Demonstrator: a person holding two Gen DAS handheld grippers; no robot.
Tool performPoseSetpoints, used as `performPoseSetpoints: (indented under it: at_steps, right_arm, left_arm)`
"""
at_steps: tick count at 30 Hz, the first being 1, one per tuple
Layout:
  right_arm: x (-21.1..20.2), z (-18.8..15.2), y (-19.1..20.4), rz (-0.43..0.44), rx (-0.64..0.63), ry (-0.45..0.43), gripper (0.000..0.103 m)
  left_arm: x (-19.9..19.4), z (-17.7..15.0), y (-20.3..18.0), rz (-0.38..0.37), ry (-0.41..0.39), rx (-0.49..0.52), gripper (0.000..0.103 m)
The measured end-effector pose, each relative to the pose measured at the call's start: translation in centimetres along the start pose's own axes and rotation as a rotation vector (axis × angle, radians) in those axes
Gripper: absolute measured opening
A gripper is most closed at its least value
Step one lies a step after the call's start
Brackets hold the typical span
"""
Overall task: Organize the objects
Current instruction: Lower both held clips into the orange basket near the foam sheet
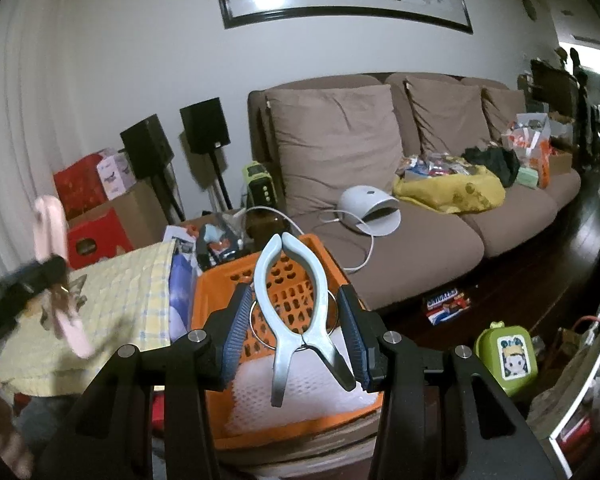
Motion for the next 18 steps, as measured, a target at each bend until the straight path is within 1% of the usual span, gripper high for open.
performPoseSetpoints:
  at_steps: [1,3,5,7,10,13,18]
  right_arm:
    - [0.3,-0.1,0.1,0.001,-0.006,-0.001,0.045]
    - [0.8,-0.3,0.1,0.003,-0.01,-0.002,0.045]
    - [1.3,-0.6,0.0,-0.001,-0.015,-0.001,0.045]
    - [2.0,-1.0,-0.2,-0.009,-0.017,0.003,0.045]
    - [2.9,-1.7,-0.6,-0.019,-0.01,0.008,0.045]
    - [3.5,-2.4,-0.9,-0.026,-0.008,0.028,0.045]
    - [3.4,-2.3,-1.9,-0.051,-0.007,0.019,0.045]
  left_arm:
    - [0.4,-0.3,0.0,0.003,-0.003,-0.001,0.034]
    - [1.1,-1.1,-0.3,-0.02,-0.025,-0.016,0.034]
    - [1.2,-1.1,-1.0,-0.073,-0.092,-0.019,0.034]
    - [1.3,-1.3,-1.6,-0.079,-0.14,0.005,0.034]
    - [2.3,-1.3,-2.0,-0.111,-0.121,-0.028,0.034]
    - [3.2,-1.3,-2.4,-0.105,-0.12,-0.017,0.034]
    - [4.4,-1.1,-2.7,-0.108,-0.118,-0.016,0.034]
Point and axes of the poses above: each gripper's, at about its wrist camera, not at the fingertips, and x roughly the way its jaws point, y to its left, z to its top, the point moved 10 cm from there along x, roughly the way its jaws point
